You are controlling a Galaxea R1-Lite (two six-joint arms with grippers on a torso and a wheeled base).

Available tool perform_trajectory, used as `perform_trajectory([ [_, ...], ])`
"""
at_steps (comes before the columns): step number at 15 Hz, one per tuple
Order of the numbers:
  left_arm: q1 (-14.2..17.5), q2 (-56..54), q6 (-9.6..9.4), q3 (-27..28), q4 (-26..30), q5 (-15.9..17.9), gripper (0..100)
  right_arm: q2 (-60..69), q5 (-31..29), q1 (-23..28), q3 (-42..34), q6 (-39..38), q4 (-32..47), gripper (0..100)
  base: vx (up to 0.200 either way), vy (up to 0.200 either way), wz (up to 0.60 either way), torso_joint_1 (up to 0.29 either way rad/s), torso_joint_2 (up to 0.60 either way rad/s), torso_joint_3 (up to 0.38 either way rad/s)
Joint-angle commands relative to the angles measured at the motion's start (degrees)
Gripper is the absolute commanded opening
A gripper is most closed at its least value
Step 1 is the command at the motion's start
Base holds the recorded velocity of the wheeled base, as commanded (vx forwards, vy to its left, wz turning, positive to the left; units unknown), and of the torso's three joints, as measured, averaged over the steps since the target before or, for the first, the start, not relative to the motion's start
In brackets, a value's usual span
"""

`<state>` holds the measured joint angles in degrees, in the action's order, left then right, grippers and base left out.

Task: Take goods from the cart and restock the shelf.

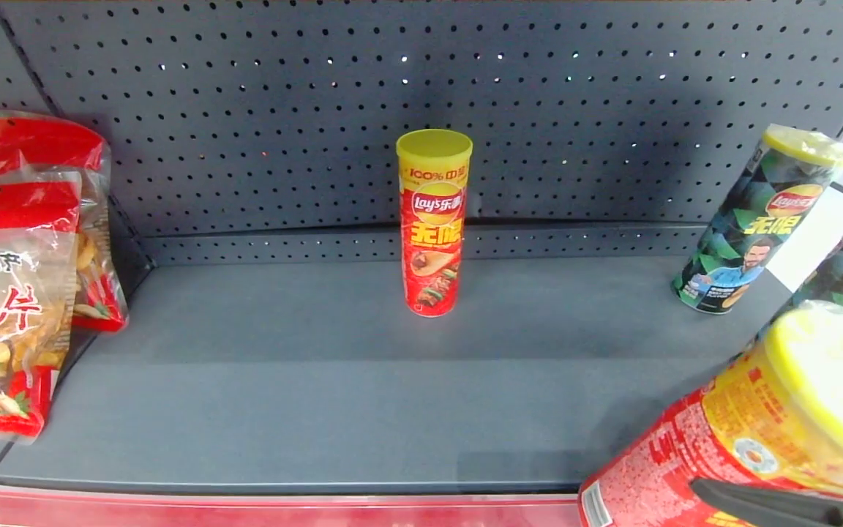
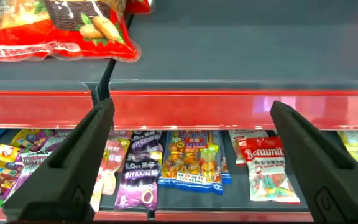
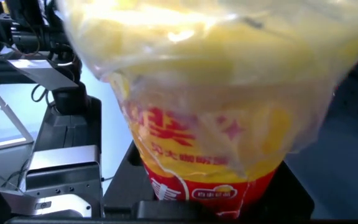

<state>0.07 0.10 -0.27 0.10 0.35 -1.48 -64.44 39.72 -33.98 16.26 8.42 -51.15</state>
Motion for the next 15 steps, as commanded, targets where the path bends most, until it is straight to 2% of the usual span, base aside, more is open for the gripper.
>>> perform_trajectory([
  [1,0.0,0.1,0.0,0.0,0.0,0.0,100,-0.4,0.0,-0.2,0.1,0.0,0.0,0,0.0,0.0,0.0,0.0,0.0,0.0],
  [8,0.0,0.2,0.18,0.0,0.0,0.0,100,-1.9,-0.1,-1.1,0.6,0.3,0.0,0,0.0,0.0,0.0,0.0,0.0,0.0],
  [9,0.0,0.1,-0.26,0.0,0.0,0.1,100,-2.0,-0.2,-1.0,0.9,0.3,0.0,0,0.0,0.0,0.0,0.0,0.0,0.0],
  [11,0.0,0.1,-0.26,0.0,0.0,1.7,100,-2.4,-0.2,-1.1,1.2,0.3,0.0,0,0.0,0.0,0.0,0.0,0.0,0.0],
  [12,0.0,0.1,-2.28,0.0,-0.1,2.8,100,-3.4,-0.2,-2.2,2.9,0.3,0.0,0,0.0,0.0,0.0,0.0,0.0,0.0],
  [13,0.0,0.1,-2.28,0.0,-0.1,2.8,100,-3.4,-0.2,-2.2,2.9,0.3,0.0,0,0.0,0.0,0.0,0.0,0.0,0.0],
  [14,-0.5,2.3,-5.8,8.3,-4.0,5.8,100,-3.9,-0.2,-2.3,6.0,0.3,0.1,0,0.0,0.0,0.0,0.0,0.0,0.0],
  [15,-0.6,8.4,-5.36,16.7,-4.8,7.3,100,-4.0,-0.2,-2.3,7.1,0.3,0.2,0,0.0,0.0,0.0,0.0,0.0,0.0],
])
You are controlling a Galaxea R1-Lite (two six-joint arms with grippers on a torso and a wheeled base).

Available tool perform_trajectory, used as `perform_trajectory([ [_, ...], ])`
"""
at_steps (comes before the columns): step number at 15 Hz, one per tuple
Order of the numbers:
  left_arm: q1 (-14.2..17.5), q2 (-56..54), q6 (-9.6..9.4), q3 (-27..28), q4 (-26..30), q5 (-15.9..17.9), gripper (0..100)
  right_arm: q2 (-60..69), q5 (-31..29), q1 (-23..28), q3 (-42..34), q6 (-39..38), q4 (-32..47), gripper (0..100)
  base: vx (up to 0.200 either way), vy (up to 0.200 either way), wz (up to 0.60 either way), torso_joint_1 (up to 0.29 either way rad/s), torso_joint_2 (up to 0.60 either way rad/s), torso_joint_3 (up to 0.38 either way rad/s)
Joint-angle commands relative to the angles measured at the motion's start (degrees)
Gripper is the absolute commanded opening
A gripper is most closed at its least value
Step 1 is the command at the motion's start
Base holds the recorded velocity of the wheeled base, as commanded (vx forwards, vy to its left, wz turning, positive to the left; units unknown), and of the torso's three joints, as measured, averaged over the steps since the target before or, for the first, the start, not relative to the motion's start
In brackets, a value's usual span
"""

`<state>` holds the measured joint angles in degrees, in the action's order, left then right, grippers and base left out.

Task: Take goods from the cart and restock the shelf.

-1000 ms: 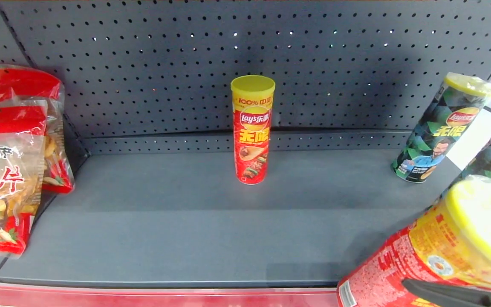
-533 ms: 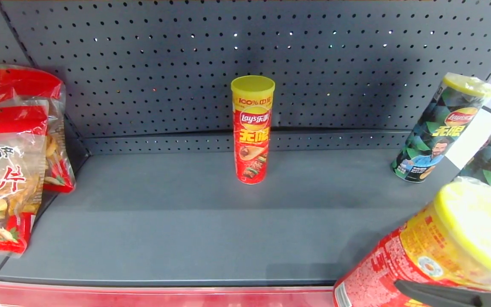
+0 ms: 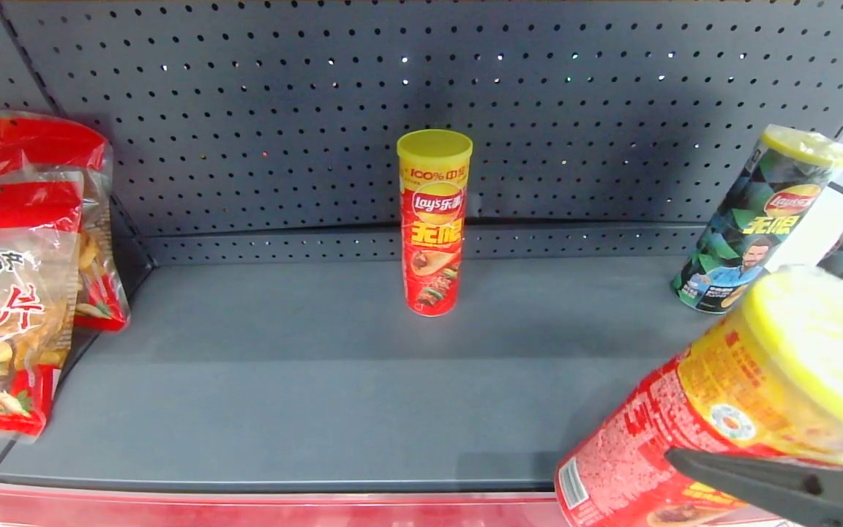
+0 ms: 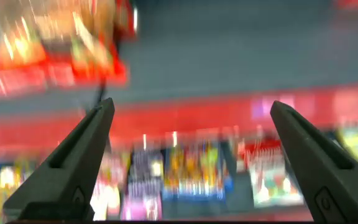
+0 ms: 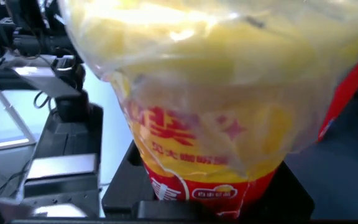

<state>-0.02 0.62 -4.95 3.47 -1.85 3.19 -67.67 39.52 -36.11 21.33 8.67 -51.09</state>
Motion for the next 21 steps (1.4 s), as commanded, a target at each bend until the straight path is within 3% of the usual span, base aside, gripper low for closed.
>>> perform_trajectory([
  [1,-0.7,14.1,0.64,25.4,-2.5,3.6,100,-1.4,0.0,-0.2,3.5,0.0,1.0,0,0.0,0.0,0.0,0.0,0.0,0.0],
  [3,-2.7,19.8,2.4,34.1,-1.8,8.5,100,-2.6,-0.1,-0.7,5.4,0.1,1.9,0,0.0,0.0,0.0,0.0,0.0,0.0],
  [5,-4.9,30.5,6.27,41.7,-2.2,11.4,100,-3.9,-0.1,-0.8,7.0,0.0,2.0,0,0.0,0.0,0.0,0.0,0.0,0.0],
  [6,-9.9,35.5,5.65,43.2,-2.6,18.1,100,-4.5,-0.1,-0.8,7.1,0.1,2.0,0,0.0,0.0,0.0,0.0,0.0,0.0],
  [7,-11.3,40.8,5.65,42.8,-3.9,21.9,100,-4.8,-0.1,-0.9,7.2,0.1,2.0,0,0.0,0.0,0.0,0.0,0.0,0.0],
  [8,-11.2,42.9,5.56,42.6,-4.2,22.1,100,-5.1,-0.1,-0.9,7.3,0.1,2.0,0,0.0,0.0,0.0,0.0,0.0,0.0],
  [9,-13.1,51.8,4.33,43.2,-6.4,25.6,100,-5.4,-0.2,-0.9,7.3,0.1,2.0,0,0.0,0.0,0.0,0.0,0.0,0.0],
  [10,-12.9,55.6,3.28,44.5,-8.3,27.4,100,-5.4,-0.2,-0.9,7.3,0.1,2.0,0,0.0,0.0,0.0,0.0,0.0,0.0],
  [11,-12.6,60.3,-0.24,46.3,-11.5,28.3,100,-5.4,-0.2,-0.9,7.3,0.1,2.0,0,0.0,0.0,0.0,0.0,0.0,0.0],
  [12,-11.7,65.3,-7.09,44.9,-17.5,28.8,100,-5.5,-0.3,-0.9,7.3,0.1,2.0,0,0.0,0.0,0.0,0.0,0.0,0.0],
  [15,-10.2,71.0,-8.32,33.9,-31.0,34.7,100,-5.2,-0.3,-0.8,7.1,0.1,2.0,0,0.0,0.0,0.0,0.0,0.0,0.0],
  [17,-9.9,76.8,-8.94,33.2,-44.6,37.0,100,-5.1,-0.4,-0.8,7.0,0.2,2.0,0,0.0,0.0,0.0,0.0,0.0,0.0],
  [18,-9.9,76.8,-8.94,33.2,-44.6,37.0,100,-5.1,-0.4,-0.8,7.0,0.2,2.0,0,0.0,0.0,0.0,0.0,0.0,0.0],
  [19,-9.9,83.7,-8.94,31.9,-55.5,39.3,100,-5.2,-0.6,-0.6,6.9,0.2,2.0,0,0.0,0.0,0.0,0.0,0.0,0.0],
  [21,-11.3,88.8,-8.15,31.8,-57.7,40.0,100,-5.1,-0.9,-0.6,6.4,0.2,2.0,0,0.0,0.0,0.0,0.0,0.0,0.0],
])
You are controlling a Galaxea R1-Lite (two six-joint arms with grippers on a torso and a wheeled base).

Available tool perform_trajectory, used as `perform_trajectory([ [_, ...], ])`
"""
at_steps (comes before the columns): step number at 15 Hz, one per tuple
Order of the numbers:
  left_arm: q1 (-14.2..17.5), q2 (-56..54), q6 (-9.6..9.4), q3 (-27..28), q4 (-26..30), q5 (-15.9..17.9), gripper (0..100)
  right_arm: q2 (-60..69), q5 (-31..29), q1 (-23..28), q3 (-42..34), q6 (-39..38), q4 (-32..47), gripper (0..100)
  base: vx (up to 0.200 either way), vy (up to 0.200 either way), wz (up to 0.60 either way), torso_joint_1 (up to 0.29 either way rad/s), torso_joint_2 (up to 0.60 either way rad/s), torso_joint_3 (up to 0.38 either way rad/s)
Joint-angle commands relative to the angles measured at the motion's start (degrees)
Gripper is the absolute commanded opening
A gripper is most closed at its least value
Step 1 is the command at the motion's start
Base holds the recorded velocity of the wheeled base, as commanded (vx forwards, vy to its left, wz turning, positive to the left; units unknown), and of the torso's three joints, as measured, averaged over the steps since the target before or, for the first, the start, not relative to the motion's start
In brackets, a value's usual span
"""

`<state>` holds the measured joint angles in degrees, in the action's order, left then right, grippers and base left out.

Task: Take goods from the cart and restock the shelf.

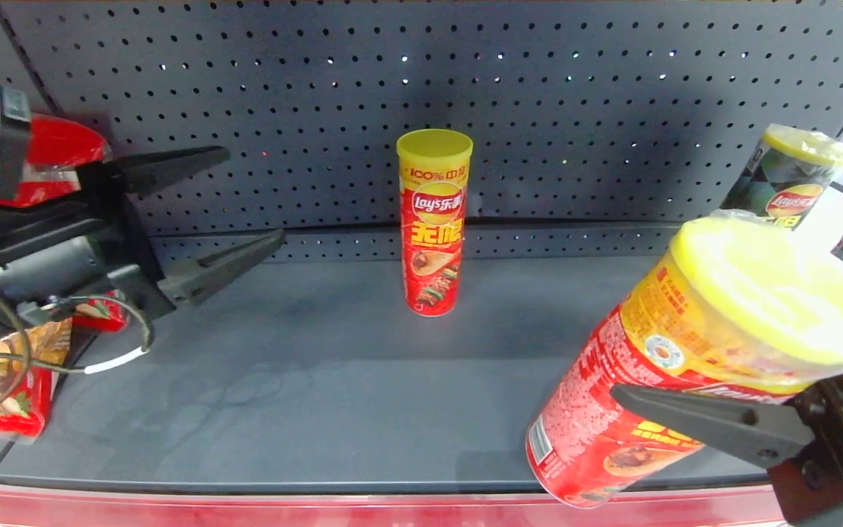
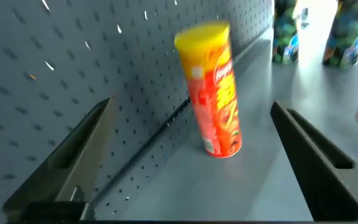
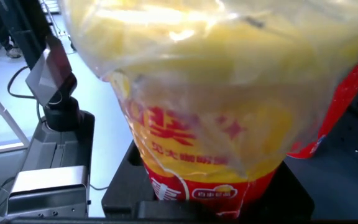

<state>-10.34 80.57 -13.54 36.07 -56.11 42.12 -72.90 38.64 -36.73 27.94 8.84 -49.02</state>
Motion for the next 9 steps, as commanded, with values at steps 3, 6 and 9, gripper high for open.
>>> perform_trajectory([
  [3,-1.6,21.3,0.54,2.9,-10.2,4.1,100,0.0,0.0,0.1,-0.2,0.4,0.0,0,0.0,0.0,0.0,0.0,0.0,0.0],
  [6,-6.5,27.7,0.71,10.8,-10.2,5.3,100,0.5,-0.6,0.1,-0.6,0.5,0.0,0,0.0,0.0,0.0,0.0,0.0,0.0],
  [9,-8.4,32.3,1.33,18.0,-10.2,6.2,100,0.3,-0.7,0.1,-0.6,0.5,-0.1,0,0.0,0.0,0.0,0.0,0.0,0.0],
])
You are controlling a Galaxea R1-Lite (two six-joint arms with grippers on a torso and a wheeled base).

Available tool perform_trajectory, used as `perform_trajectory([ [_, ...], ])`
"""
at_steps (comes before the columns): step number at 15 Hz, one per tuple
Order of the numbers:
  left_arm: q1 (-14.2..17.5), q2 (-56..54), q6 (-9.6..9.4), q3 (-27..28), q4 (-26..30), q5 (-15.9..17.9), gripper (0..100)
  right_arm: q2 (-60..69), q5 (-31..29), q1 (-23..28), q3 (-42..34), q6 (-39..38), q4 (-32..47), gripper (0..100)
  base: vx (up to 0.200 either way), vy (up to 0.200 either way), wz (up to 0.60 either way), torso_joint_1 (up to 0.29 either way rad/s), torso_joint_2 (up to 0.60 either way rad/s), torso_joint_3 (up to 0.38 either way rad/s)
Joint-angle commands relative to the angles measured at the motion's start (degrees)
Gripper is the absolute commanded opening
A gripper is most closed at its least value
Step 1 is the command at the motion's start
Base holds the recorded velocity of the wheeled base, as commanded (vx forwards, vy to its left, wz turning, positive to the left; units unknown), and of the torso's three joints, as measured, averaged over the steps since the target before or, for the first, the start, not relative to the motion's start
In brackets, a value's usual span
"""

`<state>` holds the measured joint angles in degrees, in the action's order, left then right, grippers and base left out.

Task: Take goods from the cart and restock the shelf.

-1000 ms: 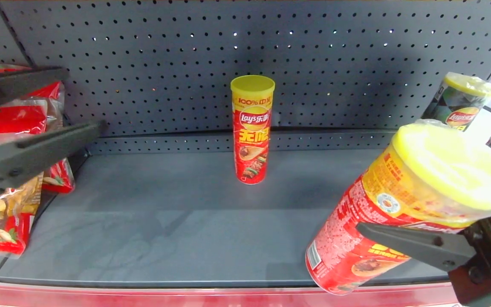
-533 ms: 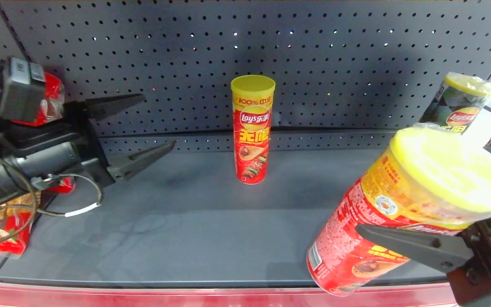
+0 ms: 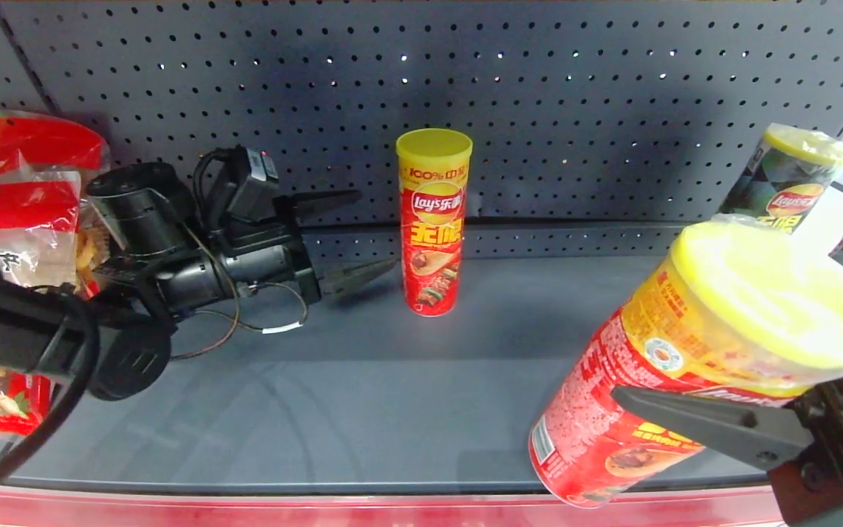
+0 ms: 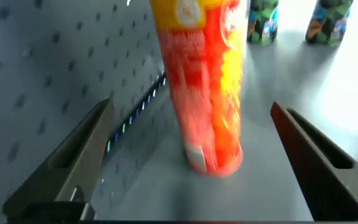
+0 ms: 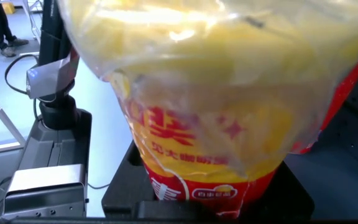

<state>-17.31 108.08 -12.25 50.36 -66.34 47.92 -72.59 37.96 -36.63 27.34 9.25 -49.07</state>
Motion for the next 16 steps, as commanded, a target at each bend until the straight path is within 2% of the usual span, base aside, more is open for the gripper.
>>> perform_trajectory([
  [1,-1.5,5.9,0.12,5.0,0.0,0.9,100,0.0,0.0,0.0,0.0,0.1,0.0,0,0.0,0.0,0.0,0.0,0.0,0.0],
  [6,-2.5,10.9,0.12,12.2,-0.1,2.0,100,0.2,0.0,0.0,-0.8,0.8,0.0,0,0.0,0.0,0.0,0.0,0.0,0.0],
  [7,-3.6,12.0,0.3,14.2,-0.1,2.0,100,0.2,0.0,0.0,-1.2,0.9,0.0,0,0.0,0.0,0.0,0.0,0.0,0.0],
  [10,-7.5,13.5,1.79,15.6,-2.0,2.2,100,0.2,0.0,0.0,-1.9,1.0,0.0,0,0.0,0.0,0.0,0.0,0.0,0.0],
  [11,-7.8,13.6,2.32,15.7,-3.1,2.2,100,0.2,0.0,0.0,-1.9,1.0,-0.1,0,0.0,0.0,0.0,0.0,0.0,0.0],
  [12,-9.3,13.7,4.87,15.5,-6.0,2.4,100,0.2,0.0,0.0,-1.9,1.0,-0.1,0,0.0,0.0,0.0,0.0,0.0,0.0],
  [14,-9.8,13.8,8.12,15.4,-9.8,2.4,100,0.2,0.0,0.0,-2.0,1.0,-0.1,0,0.0,0.0,0.0,0.0,0.0,0.0],
  [15,-9.8,14.1,8.82,15.5,-10.7,2.4,0,0.2,0.0,0.0,-2.0,1.1,-0.1,0,0.0,0.0,0.0,0.0,0.0,0.0],
  [16,-9.5,14.2,8.82,15.3,-11.3,2.3,0,0.2,0.0,0.0,-2.0,1.0,-0.1,0,0.0,0.0,0.0,0.0,0.0,0.0],
])
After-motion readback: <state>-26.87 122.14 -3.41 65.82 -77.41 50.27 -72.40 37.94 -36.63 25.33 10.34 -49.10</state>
